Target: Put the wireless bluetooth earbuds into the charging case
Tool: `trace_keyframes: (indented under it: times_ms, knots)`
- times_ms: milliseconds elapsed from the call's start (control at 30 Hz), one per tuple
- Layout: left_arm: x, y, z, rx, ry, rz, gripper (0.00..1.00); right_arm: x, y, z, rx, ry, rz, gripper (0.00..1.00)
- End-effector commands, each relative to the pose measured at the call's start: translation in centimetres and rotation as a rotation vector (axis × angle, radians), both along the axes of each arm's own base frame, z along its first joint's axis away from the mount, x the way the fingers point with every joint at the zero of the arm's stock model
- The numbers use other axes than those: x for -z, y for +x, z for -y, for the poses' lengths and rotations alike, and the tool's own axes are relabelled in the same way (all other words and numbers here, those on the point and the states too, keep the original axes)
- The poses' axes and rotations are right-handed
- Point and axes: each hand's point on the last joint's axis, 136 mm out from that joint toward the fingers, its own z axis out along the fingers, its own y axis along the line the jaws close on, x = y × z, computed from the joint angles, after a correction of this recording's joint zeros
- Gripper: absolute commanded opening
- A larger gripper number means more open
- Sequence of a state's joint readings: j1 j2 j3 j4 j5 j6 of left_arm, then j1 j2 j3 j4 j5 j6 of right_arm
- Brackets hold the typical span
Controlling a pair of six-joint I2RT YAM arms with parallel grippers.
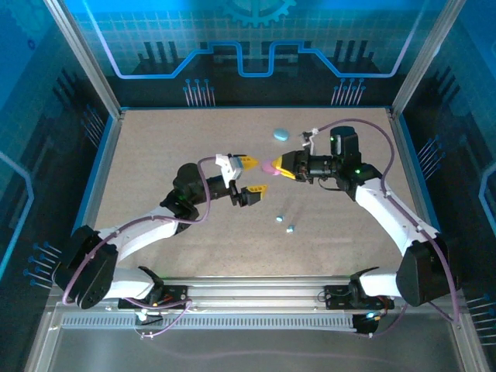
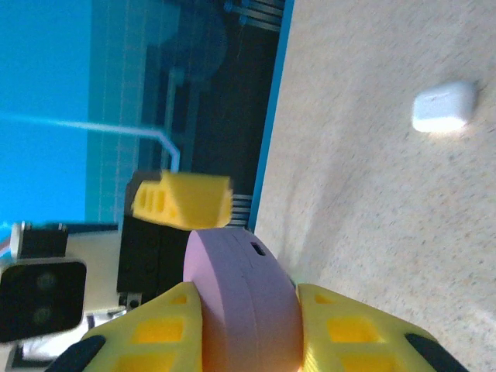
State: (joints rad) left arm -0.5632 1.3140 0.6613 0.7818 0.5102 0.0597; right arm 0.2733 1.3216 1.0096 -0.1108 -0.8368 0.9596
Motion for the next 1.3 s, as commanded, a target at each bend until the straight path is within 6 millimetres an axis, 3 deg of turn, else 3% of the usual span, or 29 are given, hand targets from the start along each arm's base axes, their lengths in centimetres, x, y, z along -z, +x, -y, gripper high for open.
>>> trace_keyframes:
  times_ms: [0,133,333,567,800,1000,1267]
  knots:
    - [-0.7,0.1,-0.9,-0.057,0.003,0.043,0.86,-0.2,1.9,1.5,0.085,-0.009,0.041,0.09]
    - [-1.1,0.6,-1.8,-0.130,-0.001,0.055,0.93,2.1,3.2,2.6,0.136,-0.090,0.020,0.10]
    - [-2.0,2.0,-3.7,-0.273,-0.011,0.026,0.99,7.2,4.8,2.5,0.120,-0.192,-0.069,0.11]
    - [-1.6,4.3,-5.7,-0.413,-0.023,-0.138,0.99,13.6,6.3,-1.0,0.011,-0.281,-0.171,0.13]
    - [-0.8,5.6,-7.7,-0.496,0.022,-0.283,0.99,18.3,7.8,-5.2,-0.068,-0.358,-0.222,0.14]
    - [-0.5,5.8,-8.5,-0.501,0.017,-0.322,0.99,21.6,8.5,-7.5,-0.111,-0.419,-0.262,0.16]
    - [-0.1,5.7,-8.7,-0.493,0.017,-0.337,0.99,24.4,8.7,-9.0,-0.144,-0.477,-0.286,0.22]
